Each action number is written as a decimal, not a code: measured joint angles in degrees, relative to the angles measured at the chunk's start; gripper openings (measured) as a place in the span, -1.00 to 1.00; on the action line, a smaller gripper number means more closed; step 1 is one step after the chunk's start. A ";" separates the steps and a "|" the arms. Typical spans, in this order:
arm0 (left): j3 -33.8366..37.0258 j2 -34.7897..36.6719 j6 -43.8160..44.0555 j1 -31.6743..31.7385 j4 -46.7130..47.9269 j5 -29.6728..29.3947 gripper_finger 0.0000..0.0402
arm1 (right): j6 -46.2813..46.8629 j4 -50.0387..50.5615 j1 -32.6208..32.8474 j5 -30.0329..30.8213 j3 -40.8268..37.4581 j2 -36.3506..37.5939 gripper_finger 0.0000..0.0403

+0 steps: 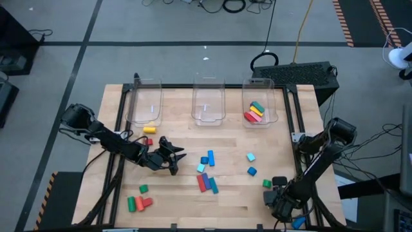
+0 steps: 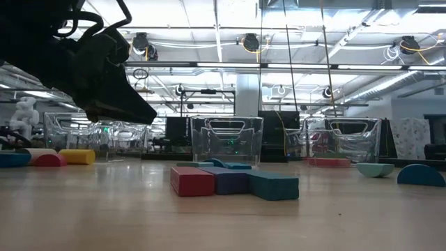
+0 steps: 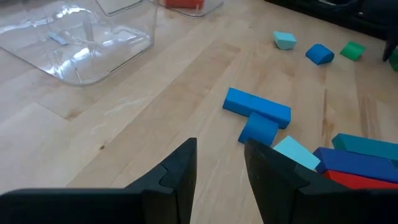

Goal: Sort blocks by size
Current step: Put the green rectangular block into the right transparent bin, then put the blue rectangular block into the right transparent bin

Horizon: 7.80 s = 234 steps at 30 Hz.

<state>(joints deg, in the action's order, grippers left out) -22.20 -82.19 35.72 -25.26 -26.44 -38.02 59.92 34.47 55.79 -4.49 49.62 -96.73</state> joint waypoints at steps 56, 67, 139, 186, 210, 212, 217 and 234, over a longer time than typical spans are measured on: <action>0.00 0.00 -0.04 -2.64 0.23 0.24 -0.32 | -46.53 4.24 -80.99 27.98 -0.35 27.78 -0.58; 0.00 0.00 -0.06 -2.64 0.50 0.22 -0.32 | -51.65 3.22 -90.01 15.35 -0.33 16.35 -0.58; -16.17 -11.45 -37.06 3.97 3.53 9.07 -0.32 | -61.47 -14.94 -42.98 14.64 -0.33 13.75 -0.12; -55.54 -34.32 -93.33 23.04 50.39 40.05 -0.32 | -50.05 -3.56 -36.06 14.95 -0.31 14.64 -0.12; -63.54 -38.25 -84.47 23.74 66.47 40.28 -0.32 | -50.26 -2.92 -37.74 18.02 -0.30 14.64 -0.12; -63.56 -39.27 -81.47 23.71 66.16 41.23 -0.32 | -50.25 -2.93 -37.72 18.01 -0.30 14.64 -0.12; -63.60 -41.74 -76.04 23.76 65.61 41.67 -0.32 | -49.85 -3.09 -37.70 17.97 -0.30 14.64 -0.12; -62.88 -37.49 -56.83 24.07 63.07 41.20 -0.44 | -40.66 -14.08 -37.70 24.13 -0.30 14.64 -0.12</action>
<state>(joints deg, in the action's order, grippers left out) -85.08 -119.69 -21.11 -1.19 36.63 3.18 19.27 20.40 18.09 19.64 49.32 -82.08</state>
